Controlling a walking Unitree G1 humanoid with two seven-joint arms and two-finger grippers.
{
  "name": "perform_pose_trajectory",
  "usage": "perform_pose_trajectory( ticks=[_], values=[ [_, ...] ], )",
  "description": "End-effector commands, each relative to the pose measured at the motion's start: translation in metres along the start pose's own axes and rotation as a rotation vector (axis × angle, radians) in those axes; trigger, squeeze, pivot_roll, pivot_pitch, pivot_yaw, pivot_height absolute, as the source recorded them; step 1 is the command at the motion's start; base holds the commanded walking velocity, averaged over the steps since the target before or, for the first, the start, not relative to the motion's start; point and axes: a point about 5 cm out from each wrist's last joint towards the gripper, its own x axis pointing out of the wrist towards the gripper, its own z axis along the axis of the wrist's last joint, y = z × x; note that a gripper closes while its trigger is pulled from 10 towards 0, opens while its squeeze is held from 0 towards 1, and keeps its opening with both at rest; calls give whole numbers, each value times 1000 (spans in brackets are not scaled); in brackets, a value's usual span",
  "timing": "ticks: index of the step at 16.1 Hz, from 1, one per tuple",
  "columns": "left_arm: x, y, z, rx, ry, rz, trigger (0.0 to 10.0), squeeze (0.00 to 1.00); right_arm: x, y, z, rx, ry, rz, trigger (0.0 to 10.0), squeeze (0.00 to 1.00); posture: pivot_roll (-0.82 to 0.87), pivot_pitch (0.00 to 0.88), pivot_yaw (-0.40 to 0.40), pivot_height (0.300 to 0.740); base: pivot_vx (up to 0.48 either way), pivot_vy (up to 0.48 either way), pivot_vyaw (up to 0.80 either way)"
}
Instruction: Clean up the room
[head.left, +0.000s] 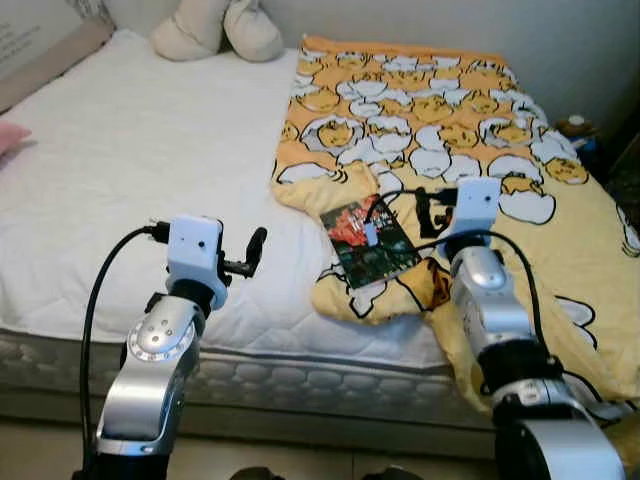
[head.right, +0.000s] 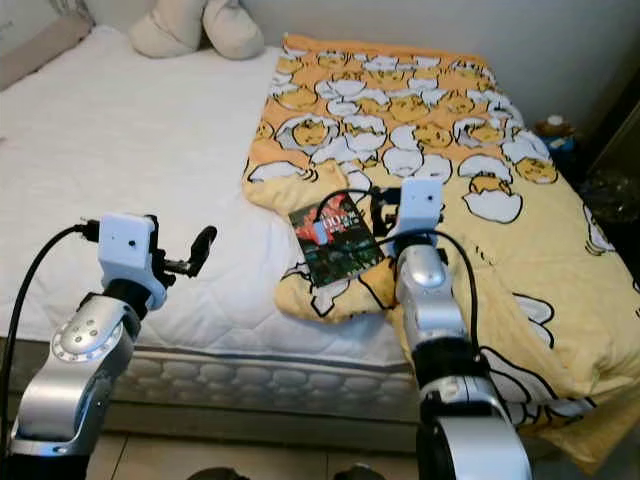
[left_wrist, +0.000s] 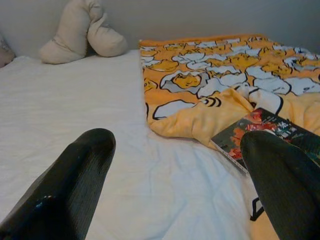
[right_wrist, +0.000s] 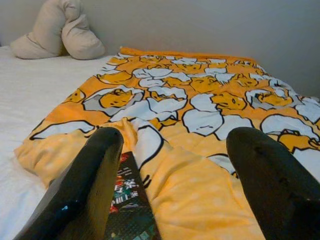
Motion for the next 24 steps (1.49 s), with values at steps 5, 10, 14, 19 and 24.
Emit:
perform_pose_trajectory(
  ticks=[5, 10, 14, 19, 24],
  values=[
    [9, -7, 9, -51, -30, 0, 10000, 0, -14, 13, -8, 8, -51, 16, 10000, 0, 115, 0, -23, 723, 58, -76, 0],
    [9, -12, 11, -31, -46, -36, 10000, 0, -9, 14, -1, -4, -68, 32, 10000, 0, 111, 3, -20, 723, 409, -116, 0],
    [7, -10, 10, -27, -35, -46, 10000, 0, 3, 14, 5, 68, -43, 18, 10000, 0, 120, 11, -7, 723, 209, -61, 0],
    [-9, 1, 14, 17, -19, -46, 10000, 0, 17, 30, -3, 160, 93, 102, 10000, 0, 194, 63, 10, 723, 0, 0, 0],
    [-45, 24, 16, 81, 60, -8, 10000, 0, 17, 34, -20, 162, 208, 109, 10000, 0, 323, 187, 49, 723, 0, 0, 0]
  ],
)
